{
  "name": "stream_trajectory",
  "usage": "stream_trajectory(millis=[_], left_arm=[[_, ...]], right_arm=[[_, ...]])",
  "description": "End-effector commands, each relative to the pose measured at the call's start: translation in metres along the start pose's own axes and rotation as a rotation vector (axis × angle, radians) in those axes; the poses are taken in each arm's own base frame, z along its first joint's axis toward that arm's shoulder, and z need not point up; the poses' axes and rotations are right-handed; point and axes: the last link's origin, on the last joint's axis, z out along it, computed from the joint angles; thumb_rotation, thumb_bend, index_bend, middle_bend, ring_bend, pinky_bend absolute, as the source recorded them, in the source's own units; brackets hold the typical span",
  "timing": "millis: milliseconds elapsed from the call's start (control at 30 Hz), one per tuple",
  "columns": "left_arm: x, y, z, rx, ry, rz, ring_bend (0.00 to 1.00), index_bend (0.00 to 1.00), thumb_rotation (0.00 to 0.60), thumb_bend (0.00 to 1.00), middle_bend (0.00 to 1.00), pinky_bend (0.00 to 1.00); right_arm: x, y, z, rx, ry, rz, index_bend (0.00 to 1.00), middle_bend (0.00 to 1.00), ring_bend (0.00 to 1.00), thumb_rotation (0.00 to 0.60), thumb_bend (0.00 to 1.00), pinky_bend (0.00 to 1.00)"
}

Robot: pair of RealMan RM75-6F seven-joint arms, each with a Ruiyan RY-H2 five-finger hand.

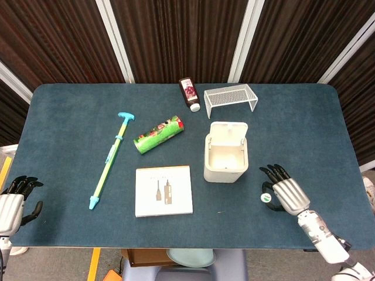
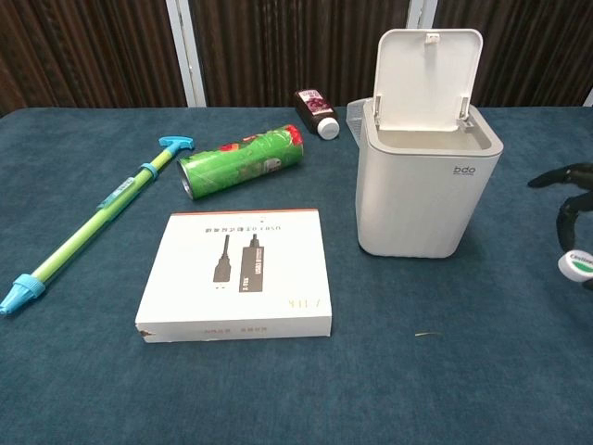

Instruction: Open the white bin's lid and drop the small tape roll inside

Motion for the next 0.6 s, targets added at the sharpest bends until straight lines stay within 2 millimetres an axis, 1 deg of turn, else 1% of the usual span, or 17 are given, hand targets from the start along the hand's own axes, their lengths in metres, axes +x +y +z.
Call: stream_trajectory(millis=[33,133,267,467,600], left_arm=[[0.0,0.0,0.0,-0.001,-0.001,0.001,0.16,0.34,0.6,0.38,0.25,0.47],[-0.001,0.0,0.0,0.0,-0.003,0.002,0.16,0.34,0.6,0.38,0.25,0.47],[-0.001,0.0,0.0,0.002,-0.005,0.001,0.16,0.34,0.6,0.38,0.25,0.47],[0.0,-0.001,0.0,0.005,-0.003,0.001,0.16,0.34,0.6,0.38,0.25,0.47],[0.0,-0.002,0.0,0.01,0.0,0.005,0.16,0.34,0.6,0.38,0.25,0.47]], right_arm=[[0.026,-0.005,-0.016,0.008,0.089,-0.028,0.73,0.19,0.07,0.6,0.39,0.1],[0.043,-0.011,-0.02,0.019,0.143,-0.027,0.73,0.19,0.07,0.6,0.39,0.1],[0.063,-0.017,-0.018,0.034,0.209,-0.025,0.73,0.19,0.07,0.6,0.4,0.1],[0.086,-0.027,-0.004,0.056,0.295,-0.02,0.73,0.19,0.07,0.6,0.4,0.1],[0.096,-0.034,0.015,0.068,0.328,-0.03,0.73,0.22,0.07,0.6,0.4,0.1]])
